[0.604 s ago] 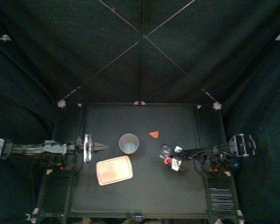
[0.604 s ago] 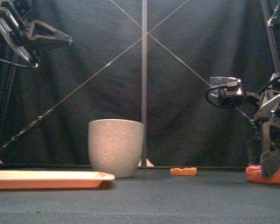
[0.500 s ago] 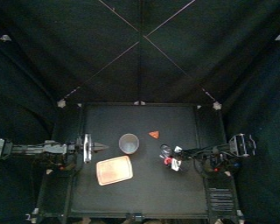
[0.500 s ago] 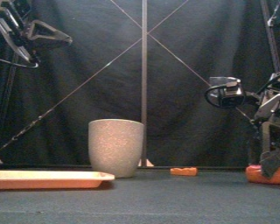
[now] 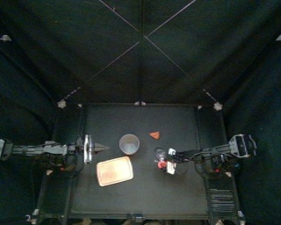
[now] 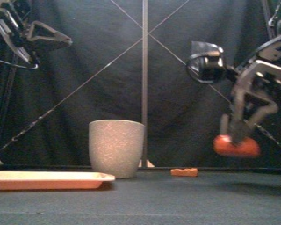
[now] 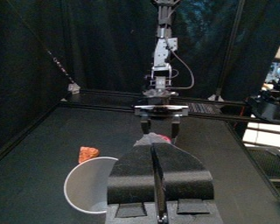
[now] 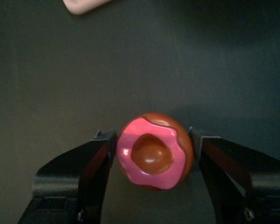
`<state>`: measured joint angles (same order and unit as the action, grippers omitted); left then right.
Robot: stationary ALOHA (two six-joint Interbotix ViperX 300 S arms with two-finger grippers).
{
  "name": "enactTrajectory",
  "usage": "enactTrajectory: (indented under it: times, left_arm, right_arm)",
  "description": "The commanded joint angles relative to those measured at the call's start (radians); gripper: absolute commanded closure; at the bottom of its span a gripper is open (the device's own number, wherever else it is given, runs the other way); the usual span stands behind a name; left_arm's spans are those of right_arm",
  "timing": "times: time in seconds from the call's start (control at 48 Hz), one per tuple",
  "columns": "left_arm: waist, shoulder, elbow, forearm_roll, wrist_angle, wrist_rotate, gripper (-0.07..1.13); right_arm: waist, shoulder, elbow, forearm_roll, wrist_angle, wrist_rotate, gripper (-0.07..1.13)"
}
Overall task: Pick the donut then place it on the pink plate
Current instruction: Place donut on the pink plate
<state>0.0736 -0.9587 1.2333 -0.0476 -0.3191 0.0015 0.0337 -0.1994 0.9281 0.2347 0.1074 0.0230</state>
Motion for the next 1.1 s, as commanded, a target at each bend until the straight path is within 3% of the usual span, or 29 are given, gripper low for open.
enactTrajectory:
  times: [0.021, 0.333, 0.625, 0.917, 1.104]
  left_arm:
    - [0.002, 0.005, -0.014, -0.002, -0.012, 0.002, 1.07]
    - [0.003, 0.005, -0.014, 0.003, -0.026, 0.003, 1.07]
    - [0.003, 0.005, -0.008, 0.003, -0.026, 0.003, 1.07]
    - [0.003, 0.005, 0.003, 0.014, -0.023, 0.003, 1.07]
    - [0.003, 0.005, 0.011, 0.014, -0.023, 0.003, 1.07]
  right_arm:
    - [0.014, 0.000, -0.095, -0.031, -0.067, 0.000, 0.40]
    - [0.015, 0.172, -0.284, -0.086, -0.307, 0.000, 0.40]
    - [0.023, 0.460, -0.578, -0.110, -0.325, 0.000, 0.40]
    - [0.031, 0.632, -0.831, -0.110, -0.112, 0.002, 0.40]
    - [0.032, 0.675, -0.925, -0.106, 0.075, 0.002, 0.32]
